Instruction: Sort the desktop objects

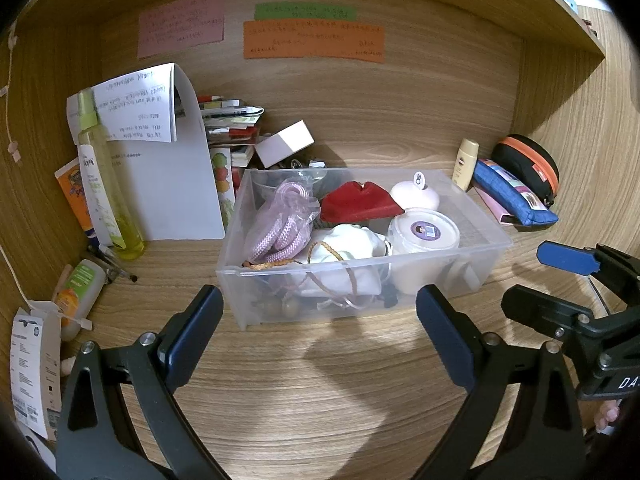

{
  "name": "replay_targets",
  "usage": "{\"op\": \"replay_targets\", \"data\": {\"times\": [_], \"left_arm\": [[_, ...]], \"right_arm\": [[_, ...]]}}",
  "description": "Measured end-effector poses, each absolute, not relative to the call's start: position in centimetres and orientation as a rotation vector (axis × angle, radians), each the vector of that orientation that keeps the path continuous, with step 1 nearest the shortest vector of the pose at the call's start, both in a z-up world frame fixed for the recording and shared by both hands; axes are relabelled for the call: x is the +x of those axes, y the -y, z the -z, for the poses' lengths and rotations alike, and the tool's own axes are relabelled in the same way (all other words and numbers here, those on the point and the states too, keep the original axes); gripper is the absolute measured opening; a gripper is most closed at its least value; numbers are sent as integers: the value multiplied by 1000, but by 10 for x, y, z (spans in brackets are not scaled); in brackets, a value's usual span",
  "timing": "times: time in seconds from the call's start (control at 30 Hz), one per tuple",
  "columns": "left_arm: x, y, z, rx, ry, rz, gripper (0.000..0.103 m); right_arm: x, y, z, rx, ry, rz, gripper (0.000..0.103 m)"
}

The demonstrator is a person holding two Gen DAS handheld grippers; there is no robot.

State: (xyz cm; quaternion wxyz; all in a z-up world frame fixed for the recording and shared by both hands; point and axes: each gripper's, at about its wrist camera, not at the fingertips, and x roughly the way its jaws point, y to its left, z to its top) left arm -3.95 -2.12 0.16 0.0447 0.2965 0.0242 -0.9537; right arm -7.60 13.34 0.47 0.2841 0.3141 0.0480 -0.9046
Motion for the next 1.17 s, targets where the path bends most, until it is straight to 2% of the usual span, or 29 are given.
{"op": "replay_targets", "data": {"times": [1.17], "left_arm": [[-40, 22, -1, 899, -126, 2952, 99]], "right_arm": [[-79, -132, -4, 852, -123, 2401, 84]]}}
